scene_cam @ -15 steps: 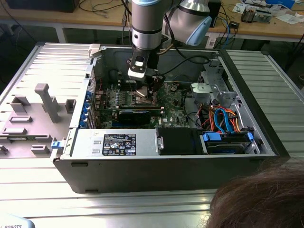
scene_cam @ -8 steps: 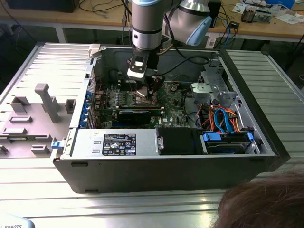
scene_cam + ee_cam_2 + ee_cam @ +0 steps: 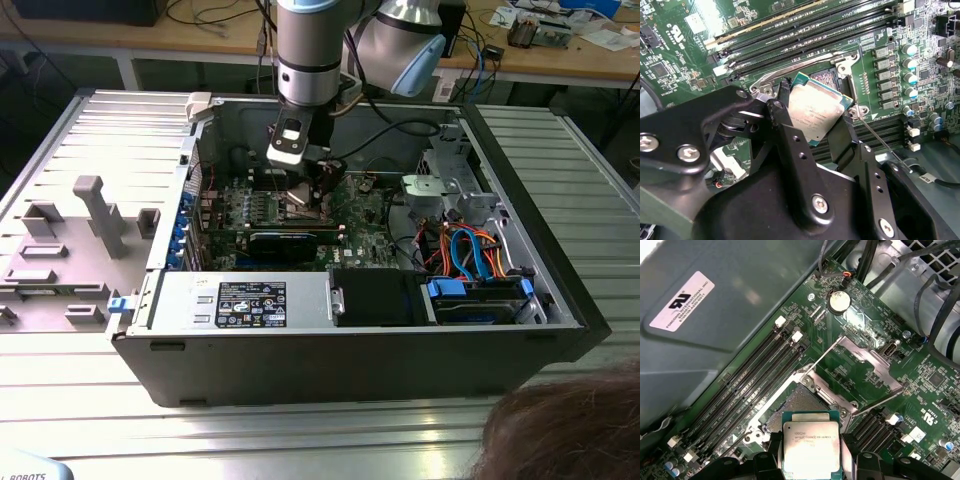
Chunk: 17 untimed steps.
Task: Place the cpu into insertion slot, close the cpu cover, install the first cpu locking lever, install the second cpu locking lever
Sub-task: 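Place the cpu into insertion slot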
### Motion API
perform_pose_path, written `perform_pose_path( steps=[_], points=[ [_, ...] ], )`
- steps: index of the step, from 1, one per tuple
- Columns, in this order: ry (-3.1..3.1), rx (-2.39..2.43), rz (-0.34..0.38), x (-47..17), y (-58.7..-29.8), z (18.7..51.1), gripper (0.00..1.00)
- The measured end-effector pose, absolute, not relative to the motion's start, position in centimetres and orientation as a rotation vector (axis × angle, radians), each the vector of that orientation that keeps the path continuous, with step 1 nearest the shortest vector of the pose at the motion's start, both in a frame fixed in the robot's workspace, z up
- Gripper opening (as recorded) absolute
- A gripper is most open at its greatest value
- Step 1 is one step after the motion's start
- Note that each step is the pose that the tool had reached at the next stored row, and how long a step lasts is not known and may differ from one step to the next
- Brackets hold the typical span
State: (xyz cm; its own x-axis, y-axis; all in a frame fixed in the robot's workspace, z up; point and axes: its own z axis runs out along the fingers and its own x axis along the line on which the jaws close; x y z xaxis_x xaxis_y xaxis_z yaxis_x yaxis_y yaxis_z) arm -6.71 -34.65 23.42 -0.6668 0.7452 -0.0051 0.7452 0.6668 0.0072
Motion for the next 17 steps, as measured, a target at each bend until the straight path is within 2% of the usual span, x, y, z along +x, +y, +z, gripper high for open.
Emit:
perform_pose_path(
  steps=[17],
  points=[
    [2.82,1.355,-0.01,-6.71,-34.65,23.14,0.54]
  ],
)
